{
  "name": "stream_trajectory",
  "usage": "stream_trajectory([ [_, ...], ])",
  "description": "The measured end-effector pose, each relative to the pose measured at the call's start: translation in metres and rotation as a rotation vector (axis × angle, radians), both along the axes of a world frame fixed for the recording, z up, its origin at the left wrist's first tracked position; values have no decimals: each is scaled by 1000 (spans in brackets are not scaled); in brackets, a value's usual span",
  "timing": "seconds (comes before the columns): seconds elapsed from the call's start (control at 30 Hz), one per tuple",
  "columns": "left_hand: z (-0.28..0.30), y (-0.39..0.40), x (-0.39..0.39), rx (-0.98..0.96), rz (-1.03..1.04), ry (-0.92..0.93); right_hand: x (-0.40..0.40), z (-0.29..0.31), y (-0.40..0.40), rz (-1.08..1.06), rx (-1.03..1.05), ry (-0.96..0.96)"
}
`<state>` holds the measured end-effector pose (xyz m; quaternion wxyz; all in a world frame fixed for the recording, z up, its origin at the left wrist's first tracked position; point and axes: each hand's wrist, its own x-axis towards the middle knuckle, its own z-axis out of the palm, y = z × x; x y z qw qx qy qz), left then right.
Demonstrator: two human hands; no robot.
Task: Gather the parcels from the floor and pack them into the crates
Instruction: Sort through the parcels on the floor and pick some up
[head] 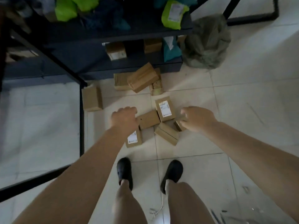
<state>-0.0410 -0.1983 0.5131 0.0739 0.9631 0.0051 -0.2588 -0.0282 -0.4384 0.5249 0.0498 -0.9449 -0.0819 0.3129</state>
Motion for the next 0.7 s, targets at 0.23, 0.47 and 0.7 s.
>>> stream_trajectory([
  [0.23,-206,-30,-3,13,-72,221,13,-212,21,51,-17,152],
  [0.47,-375,-61,-25,-136,-78,284,-16,-407,27,11,-160,234],
  [0.7,-496,-95,-57,-166,-172,382,-44,-541,-8,156,-306,278],
])
